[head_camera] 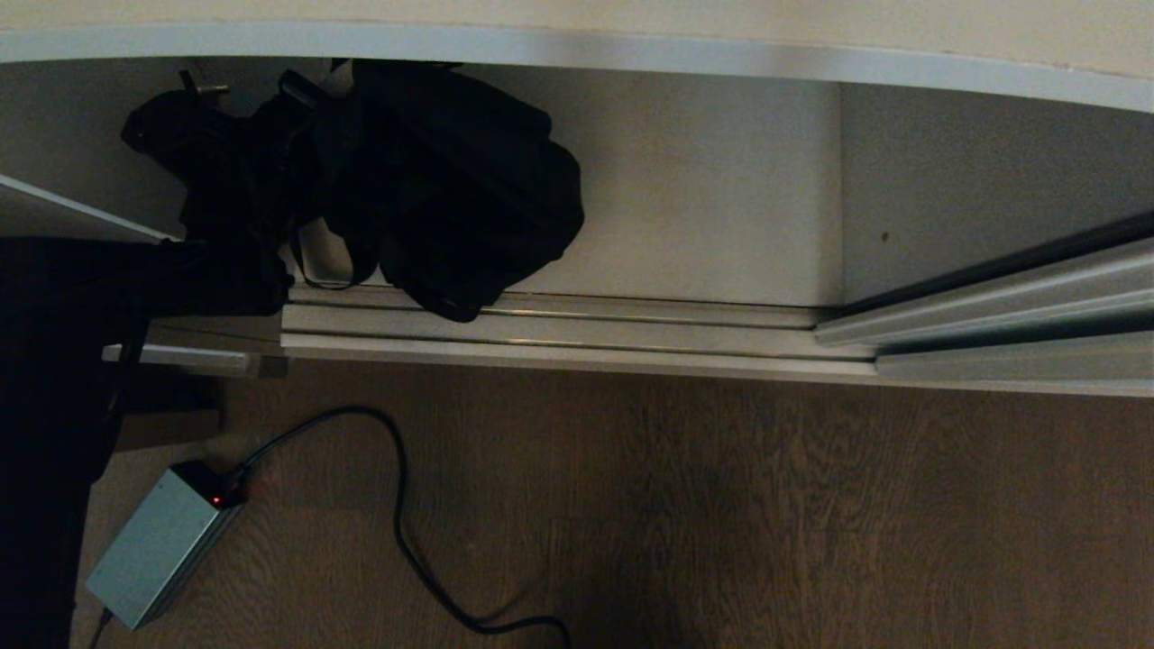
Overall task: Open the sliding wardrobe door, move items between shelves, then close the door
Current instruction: Place the bag on the lower shelf
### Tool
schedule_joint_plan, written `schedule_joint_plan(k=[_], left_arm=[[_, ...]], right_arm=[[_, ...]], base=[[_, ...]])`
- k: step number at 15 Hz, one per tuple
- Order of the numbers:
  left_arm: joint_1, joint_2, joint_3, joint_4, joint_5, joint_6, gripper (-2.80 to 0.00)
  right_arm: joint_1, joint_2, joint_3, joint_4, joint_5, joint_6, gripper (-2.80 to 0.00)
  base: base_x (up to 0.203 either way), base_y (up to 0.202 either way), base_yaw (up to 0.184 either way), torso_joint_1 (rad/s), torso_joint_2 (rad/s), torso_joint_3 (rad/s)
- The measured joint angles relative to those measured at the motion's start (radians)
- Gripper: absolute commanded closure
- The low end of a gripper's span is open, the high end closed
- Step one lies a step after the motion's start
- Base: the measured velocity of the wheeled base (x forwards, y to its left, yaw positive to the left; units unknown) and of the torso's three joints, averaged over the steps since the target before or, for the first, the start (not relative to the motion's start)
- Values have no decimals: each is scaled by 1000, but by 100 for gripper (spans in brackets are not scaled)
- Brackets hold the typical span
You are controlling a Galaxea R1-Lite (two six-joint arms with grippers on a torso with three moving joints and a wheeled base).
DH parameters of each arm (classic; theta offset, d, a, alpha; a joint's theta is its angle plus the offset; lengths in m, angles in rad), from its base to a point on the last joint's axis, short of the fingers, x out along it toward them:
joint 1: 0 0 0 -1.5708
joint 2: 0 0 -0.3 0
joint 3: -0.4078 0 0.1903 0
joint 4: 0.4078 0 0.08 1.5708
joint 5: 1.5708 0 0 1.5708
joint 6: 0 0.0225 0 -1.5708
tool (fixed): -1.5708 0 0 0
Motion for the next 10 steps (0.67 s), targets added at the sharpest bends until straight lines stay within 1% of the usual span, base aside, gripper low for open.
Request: schedule_joint_plan(k=[3,4,5,8,10], left_arm=[[-4,-2,0,-4,4,1,0],[-4,-3,0,-3,17,9,0],[-4,-5,0,3,23,30,0],[12,-20,-2,63,24,139,0],[20,-35,-2,67,47,149,0]], right_arm=[[0,0,0,0,0,0,0],[0,0,0,0,0,0,0],[0,0,0,0,-1,0,0],[0,0,0,0,0,0,0],[0,0,0,0,0,0,0]], base=[[0,0,0,0,0,0],[0,0,0,0,0,0],[0,0,0,0,0,0],[0,0,0,0,0,0],[0,0,0,0,0,0]])
